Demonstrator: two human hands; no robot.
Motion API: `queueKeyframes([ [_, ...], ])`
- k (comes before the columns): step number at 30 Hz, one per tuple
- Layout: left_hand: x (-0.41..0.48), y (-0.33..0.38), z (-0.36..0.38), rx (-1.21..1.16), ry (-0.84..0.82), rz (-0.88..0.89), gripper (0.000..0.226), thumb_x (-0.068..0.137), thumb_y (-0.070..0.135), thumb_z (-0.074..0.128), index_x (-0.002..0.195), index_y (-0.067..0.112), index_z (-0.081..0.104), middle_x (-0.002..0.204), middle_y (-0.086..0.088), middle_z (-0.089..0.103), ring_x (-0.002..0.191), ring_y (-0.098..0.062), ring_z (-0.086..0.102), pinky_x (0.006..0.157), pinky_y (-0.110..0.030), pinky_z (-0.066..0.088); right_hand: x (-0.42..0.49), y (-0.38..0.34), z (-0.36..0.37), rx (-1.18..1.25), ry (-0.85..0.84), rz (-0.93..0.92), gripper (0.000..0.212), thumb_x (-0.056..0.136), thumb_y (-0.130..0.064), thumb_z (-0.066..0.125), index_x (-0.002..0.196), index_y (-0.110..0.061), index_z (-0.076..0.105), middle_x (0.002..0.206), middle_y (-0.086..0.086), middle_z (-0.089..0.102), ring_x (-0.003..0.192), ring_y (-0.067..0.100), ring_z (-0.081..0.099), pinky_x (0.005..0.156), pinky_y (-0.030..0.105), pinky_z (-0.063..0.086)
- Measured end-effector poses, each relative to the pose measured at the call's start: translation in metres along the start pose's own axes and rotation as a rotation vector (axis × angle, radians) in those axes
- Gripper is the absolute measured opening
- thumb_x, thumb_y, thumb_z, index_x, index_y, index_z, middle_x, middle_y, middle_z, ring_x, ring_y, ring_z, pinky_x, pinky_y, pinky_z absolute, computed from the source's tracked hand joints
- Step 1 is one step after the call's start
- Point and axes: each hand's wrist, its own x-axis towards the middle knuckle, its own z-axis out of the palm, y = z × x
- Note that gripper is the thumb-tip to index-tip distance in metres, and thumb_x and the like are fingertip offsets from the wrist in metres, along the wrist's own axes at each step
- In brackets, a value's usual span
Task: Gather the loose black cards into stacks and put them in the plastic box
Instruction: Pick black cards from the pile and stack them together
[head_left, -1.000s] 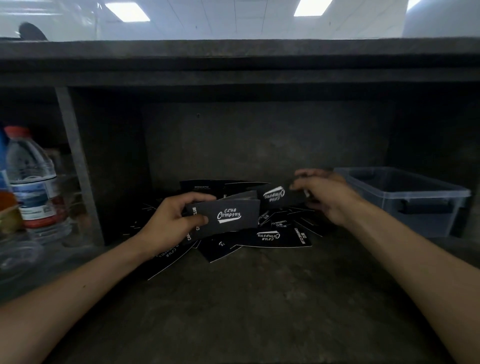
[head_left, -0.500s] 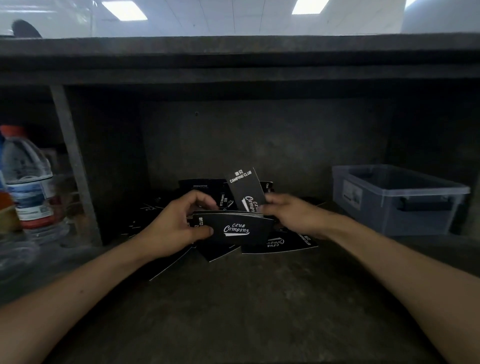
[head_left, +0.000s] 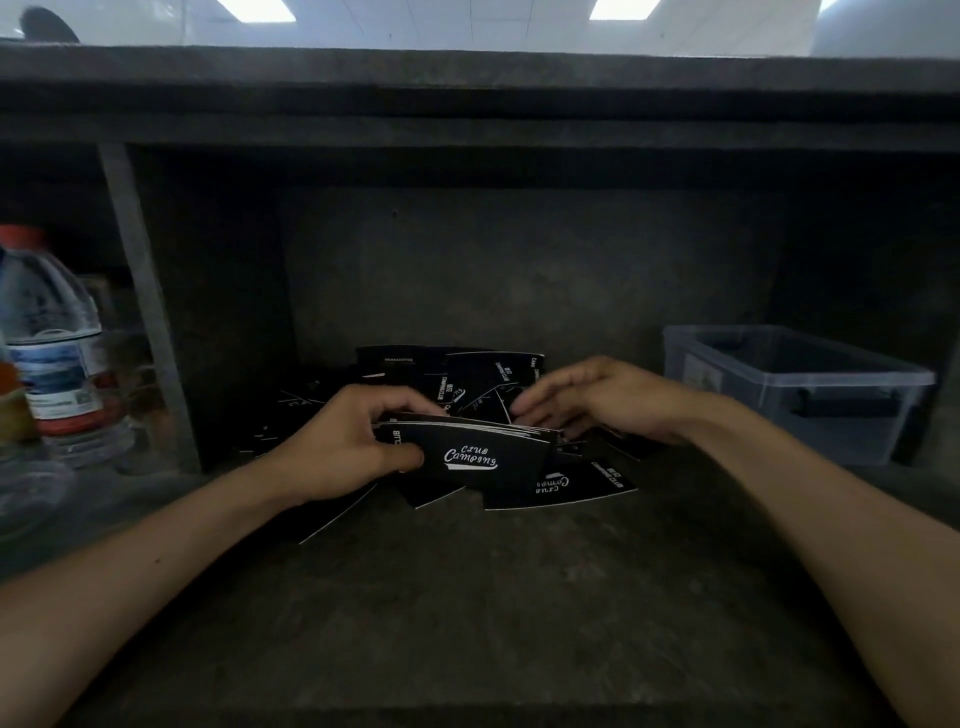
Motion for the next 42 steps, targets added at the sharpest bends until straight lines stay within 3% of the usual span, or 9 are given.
queueKeyframes([
  [5,0.001,-0.002,-0.002,0.009,0.032,-0.008,0.045,0.077,-0.010,0.073,0.097,0.030,0.074,0.100,0.004,0.075,0.089,-0.009,0.072,0.065,-0.018,0.055,-0.012,0.001,-0.004,-0.275,-0.235,0.128,0.044,0.067,-0.025,0.091,0.103,-0.037,0.070,0.105,-0.021,0.072,0.099,-0.005,0.065,0.079,0.010,0.050],
  [11,0.000,-0.002,-0.001,-0.012,0.005,0.010,0.048,0.080,-0.010,0.072,0.109,0.029,0.073,0.108,0.006,0.075,0.100,-0.010,0.071,0.082,-0.018,0.056,-0.012,-0.002,-0.011,-0.348,-0.206,0.274,0.052,0.061,-0.030,0.093,0.107,-0.036,0.070,0.102,-0.010,0.072,0.095,0.008,0.067,0.078,0.022,0.053],
  [17,0.000,-0.003,0.002,-0.036,-0.017,-0.002,0.046,0.080,-0.012,0.072,0.111,0.022,0.073,0.109,0.004,0.075,0.101,-0.014,0.071,0.082,-0.021,0.057,-0.015,0.009,-0.032,0.169,0.319,0.224,0.023,0.078,-0.014,0.080,0.097,-0.020,0.069,0.079,-0.007,0.075,0.073,0.005,0.069,0.055,0.020,0.051],
  [20,0.000,-0.001,0.002,0.016,-0.048,0.011,0.045,0.081,-0.010,0.073,0.115,0.019,0.071,0.111,0.005,0.073,0.105,-0.015,0.069,0.089,-0.028,0.056,-0.007,0.002,-0.022,0.403,0.450,0.071,0.070,0.072,0.007,0.080,0.129,-0.023,0.053,0.103,0.005,0.071,0.086,0.022,0.073,0.061,0.029,0.060],
  [22,-0.001,0.000,0.001,0.049,-0.068,0.026,0.046,0.080,-0.008,0.074,0.116,0.020,0.072,0.113,0.007,0.070,0.108,-0.014,0.067,0.092,-0.030,0.055,-0.003,0.001,-0.013,0.445,0.478,-0.005,0.090,0.070,0.014,0.079,0.139,-0.034,0.045,0.109,-0.003,0.064,0.089,0.028,0.074,0.062,0.034,0.062],
  [28,-0.001,-0.003,0.003,0.077,-0.052,0.027,0.054,0.078,0.000,0.078,0.122,0.029,0.067,0.125,0.015,0.060,0.118,-0.003,0.059,0.097,-0.020,0.050,0.005,-0.002,0.002,0.478,0.471,-0.037,0.023,0.092,-0.005,0.064,0.105,-0.024,0.068,0.100,0.004,0.070,0.085,0.017,0.071,0.068,0.034,0.061],
  [34,0.001,-0.009,0.004,-0.035,-0.006,-0.030,0.076,0.073,-0.007,0.081,0.132,0.028,0.048,0.120,0.006,0.068,0.118,-0.011,0.063,0.097,-0.028,0.052,-0.001,0.011,-0.011,0.320,0.224,0.082,0.020,0.082,-0.003,0.070,0.083,-0.023,0.069,0.082,-0.003,0.073,0.080,0.012,0.069,0.068,0.025,0.054],
  [38,-0.001,-0.007,0.002,-0.075,-0.056,-0.046,0.087,0.077,-0.001,0.080,0.141,0.040,0.039,0.118,0.003,0.070,0.107,-0.018,0.070,0.082,-0.033,0.061,-0.002,0.016,-0.010,0.252,-0.113,0.152,0.018,0.087,-0.006,0.070,0.097,-0.021,0.073,0.100,0.004,0.074,0.094,0.016,0.068,0.079,0.025,0.053],
  [42,-0.002,0.000,0.003,-0.001,-0.064,-0.007,0.065,0.080,0.001,0.077,0.126,0.044,0.059,0.115,0.003,0.071,0.105,-0.016,0.069,0.087,-0.035,0.060,0.002,0.017,-0.020,0.305,0.148,0.049,0.030,0.095,-0.003,0.056,0.114,-0.021,0.071,0.122,0.001,0.071,0.113,0.015,0.066,0.085,0.029,0.054],
])
